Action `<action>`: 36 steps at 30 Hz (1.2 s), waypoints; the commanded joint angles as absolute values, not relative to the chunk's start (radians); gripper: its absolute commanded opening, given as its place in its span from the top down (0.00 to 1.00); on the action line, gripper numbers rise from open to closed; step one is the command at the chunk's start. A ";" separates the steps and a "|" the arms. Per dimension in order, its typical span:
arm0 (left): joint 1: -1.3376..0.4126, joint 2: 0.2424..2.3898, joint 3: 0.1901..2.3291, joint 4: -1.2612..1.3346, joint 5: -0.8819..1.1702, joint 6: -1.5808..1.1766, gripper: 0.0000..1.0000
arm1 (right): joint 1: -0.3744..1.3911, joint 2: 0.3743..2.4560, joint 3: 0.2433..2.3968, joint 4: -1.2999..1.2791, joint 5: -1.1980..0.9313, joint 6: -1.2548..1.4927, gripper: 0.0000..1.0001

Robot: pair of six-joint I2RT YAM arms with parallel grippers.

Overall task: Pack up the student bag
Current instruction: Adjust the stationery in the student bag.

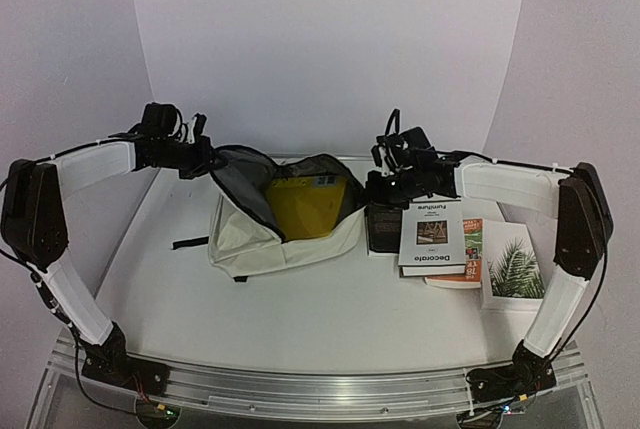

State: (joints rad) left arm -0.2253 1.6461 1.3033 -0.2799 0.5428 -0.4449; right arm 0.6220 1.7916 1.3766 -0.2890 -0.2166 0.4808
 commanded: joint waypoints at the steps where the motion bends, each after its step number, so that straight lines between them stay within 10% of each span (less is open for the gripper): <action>1: -0.207 1.662 1.348 -0.305 0.386 -0.395 0.94 | 0.627 1.727 1.395 -0.259 -0.232 0.462 1.00; 20: -0.354 1.481 1.452 -0.370 0.277 -0.230 0.28 | 0.627 1.701 1.361 -0.259 -0.210 0.443 1.00; 36: -0.633 1.883 1.686 -0.410 0.471 -0.325 0.25 | 0.626 1.702 1.363 -0.259 -0.209 0.449 1.00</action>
State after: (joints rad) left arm -0.6156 1.7845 1.6216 -0.3592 0.4199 -0.2972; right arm 0.6270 1.7706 1.3556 -0.2928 -0.2256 0.4603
